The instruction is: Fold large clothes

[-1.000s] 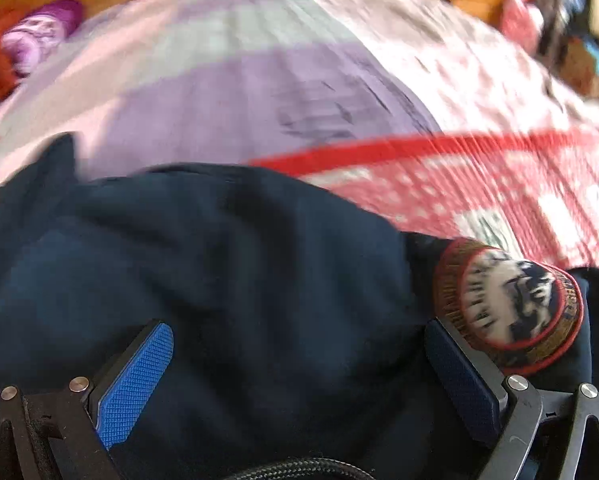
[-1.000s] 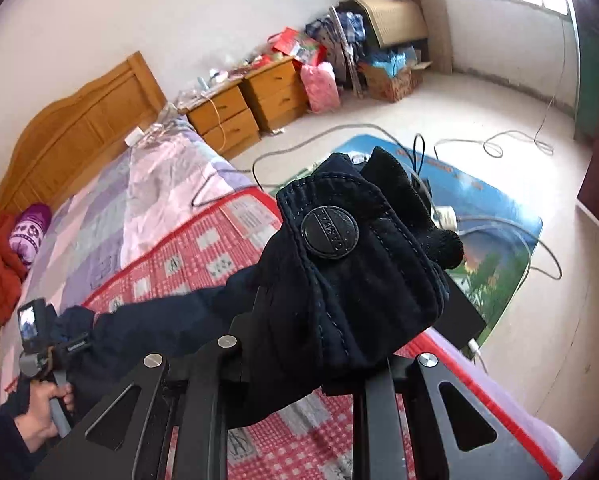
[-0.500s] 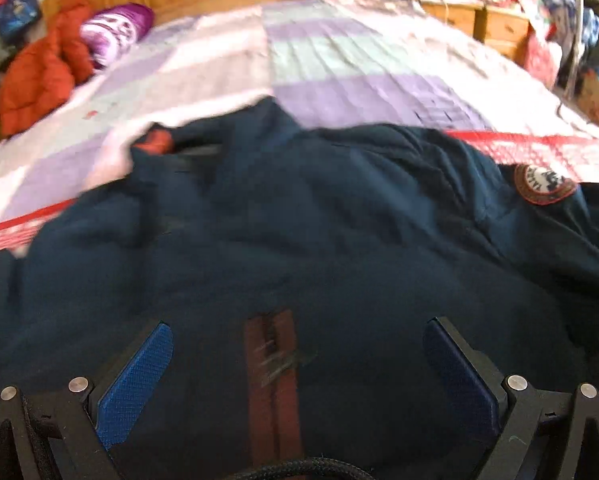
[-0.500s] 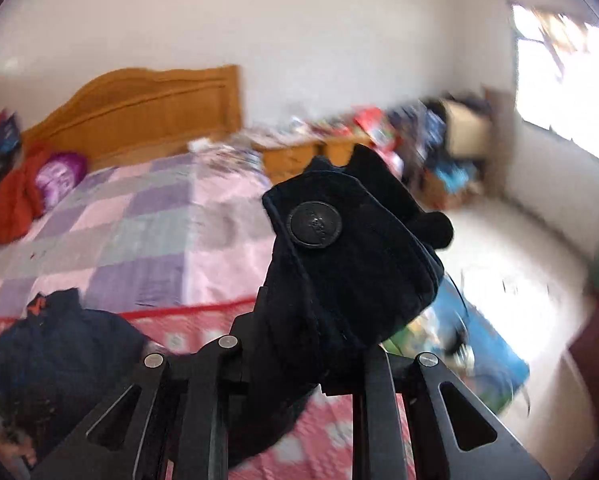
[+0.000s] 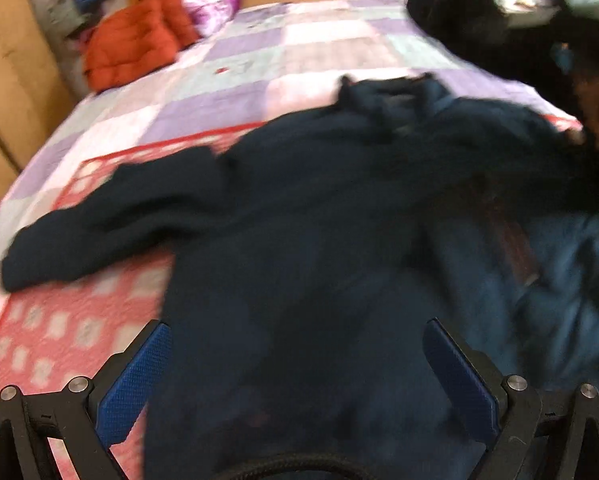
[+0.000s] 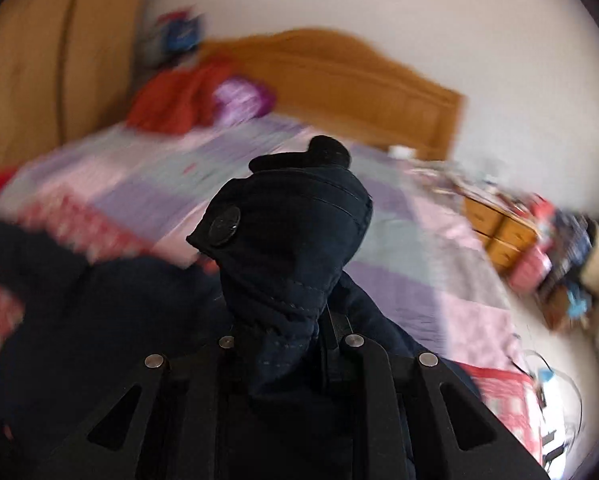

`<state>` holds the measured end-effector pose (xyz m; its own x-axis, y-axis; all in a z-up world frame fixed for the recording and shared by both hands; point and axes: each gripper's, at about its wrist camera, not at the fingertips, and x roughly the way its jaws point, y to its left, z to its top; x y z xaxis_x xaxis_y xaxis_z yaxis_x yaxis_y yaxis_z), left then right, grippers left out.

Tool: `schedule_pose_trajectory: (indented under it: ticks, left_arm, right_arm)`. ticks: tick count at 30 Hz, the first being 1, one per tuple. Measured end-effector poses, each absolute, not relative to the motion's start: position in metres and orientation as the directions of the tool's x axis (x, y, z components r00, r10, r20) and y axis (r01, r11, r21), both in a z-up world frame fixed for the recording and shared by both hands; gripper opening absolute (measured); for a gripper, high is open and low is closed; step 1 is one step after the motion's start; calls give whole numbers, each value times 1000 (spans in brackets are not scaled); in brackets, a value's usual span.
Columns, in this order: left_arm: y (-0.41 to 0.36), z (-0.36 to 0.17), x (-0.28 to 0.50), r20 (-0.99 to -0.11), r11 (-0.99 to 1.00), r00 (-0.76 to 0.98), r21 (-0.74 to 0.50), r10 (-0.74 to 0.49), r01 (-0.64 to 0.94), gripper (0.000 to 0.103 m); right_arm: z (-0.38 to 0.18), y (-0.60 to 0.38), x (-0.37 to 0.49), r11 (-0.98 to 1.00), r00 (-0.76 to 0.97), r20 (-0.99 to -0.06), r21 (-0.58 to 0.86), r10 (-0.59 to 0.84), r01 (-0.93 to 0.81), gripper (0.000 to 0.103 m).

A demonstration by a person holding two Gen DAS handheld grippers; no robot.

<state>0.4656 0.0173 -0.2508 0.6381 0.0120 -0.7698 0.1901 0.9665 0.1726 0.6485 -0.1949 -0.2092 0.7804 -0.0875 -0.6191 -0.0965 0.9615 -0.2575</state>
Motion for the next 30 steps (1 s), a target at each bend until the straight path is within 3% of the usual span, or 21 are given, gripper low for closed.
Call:
schedule_pose_trajectory:
  ticks: [4,10,18,21,23,24,30]
  left_arm:
    - [62,-263,449,-790,981,612,149,43,123,103]
    - [92,-287,441,-816,992,574,118,66,54,103]
    - [92,-291,435,-808,991,587,112,52,66,103]
    - [86,-289,438,-808,990,587,115,47,79,103]
    - [83,-286,441,-805,990,592,114,42,86,103]
    - [82,-286,442,-804,989,594,115,40,88,103]
    - [67,-282,466,-793,986,609,123,29,113,103]
  right_arm:
    - [-276,-137,670,939,698,-712,-284,-72,-193,21]
    - [-332,-88,665,891,656,-752,-340,-65,-301,21]
    - [-331,-62,669,894,696,-717,-333,-35,-299,24]
    - [-348,-58,682,895,585,-811,-278,-24,-349,51]
    - [-349,-57,677,900,565,-825,-257,-15,-352,83]
    - [-345,-56,671,901,570,-822,-242,8,-361,89]
    - [-290,-80,615,904,601,-753,-22,266,-428,93]
